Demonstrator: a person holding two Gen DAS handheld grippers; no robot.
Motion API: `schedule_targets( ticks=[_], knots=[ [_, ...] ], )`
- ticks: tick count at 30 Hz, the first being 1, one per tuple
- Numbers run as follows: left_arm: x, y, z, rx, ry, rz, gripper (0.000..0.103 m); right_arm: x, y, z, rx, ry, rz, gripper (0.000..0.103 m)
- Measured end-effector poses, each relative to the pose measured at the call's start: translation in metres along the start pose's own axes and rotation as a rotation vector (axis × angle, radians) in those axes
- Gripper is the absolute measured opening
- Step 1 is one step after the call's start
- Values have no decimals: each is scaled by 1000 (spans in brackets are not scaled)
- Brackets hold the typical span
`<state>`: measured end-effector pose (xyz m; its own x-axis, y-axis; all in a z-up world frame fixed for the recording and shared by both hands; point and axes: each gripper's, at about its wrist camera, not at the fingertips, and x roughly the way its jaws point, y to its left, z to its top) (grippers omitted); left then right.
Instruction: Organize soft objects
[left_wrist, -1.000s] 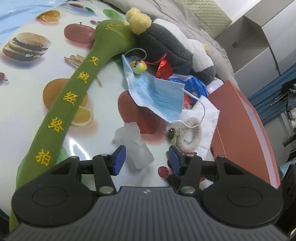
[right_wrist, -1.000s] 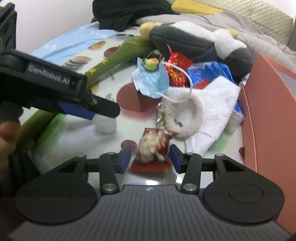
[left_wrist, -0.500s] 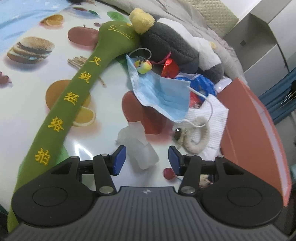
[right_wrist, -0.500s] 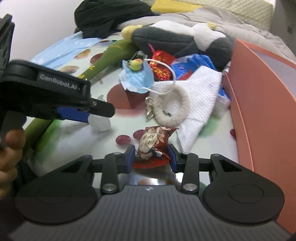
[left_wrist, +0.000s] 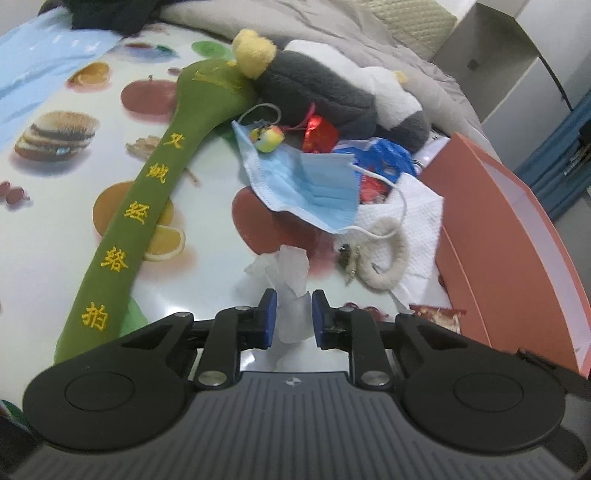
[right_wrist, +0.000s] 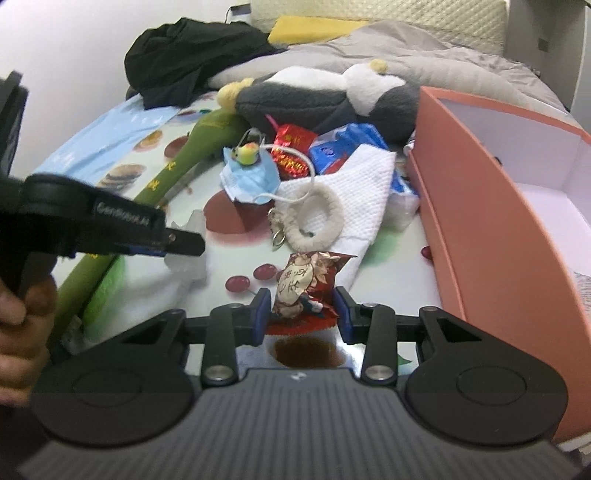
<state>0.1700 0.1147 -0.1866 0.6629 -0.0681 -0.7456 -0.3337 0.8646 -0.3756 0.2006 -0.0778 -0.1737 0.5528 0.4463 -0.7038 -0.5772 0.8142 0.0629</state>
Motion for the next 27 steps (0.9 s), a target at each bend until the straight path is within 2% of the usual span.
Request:
schedule_targets(
  ticks=[11, 27],
  knots=[
    [-37, -24, -2, 63, -12, -56, 22, -38, -7, 10, 43, -71, -12, 37],
    [-92, -88, 4, 204, -49, -179, 22, -117, -26, 19, 103, -199, -61, 35]
  ],
)
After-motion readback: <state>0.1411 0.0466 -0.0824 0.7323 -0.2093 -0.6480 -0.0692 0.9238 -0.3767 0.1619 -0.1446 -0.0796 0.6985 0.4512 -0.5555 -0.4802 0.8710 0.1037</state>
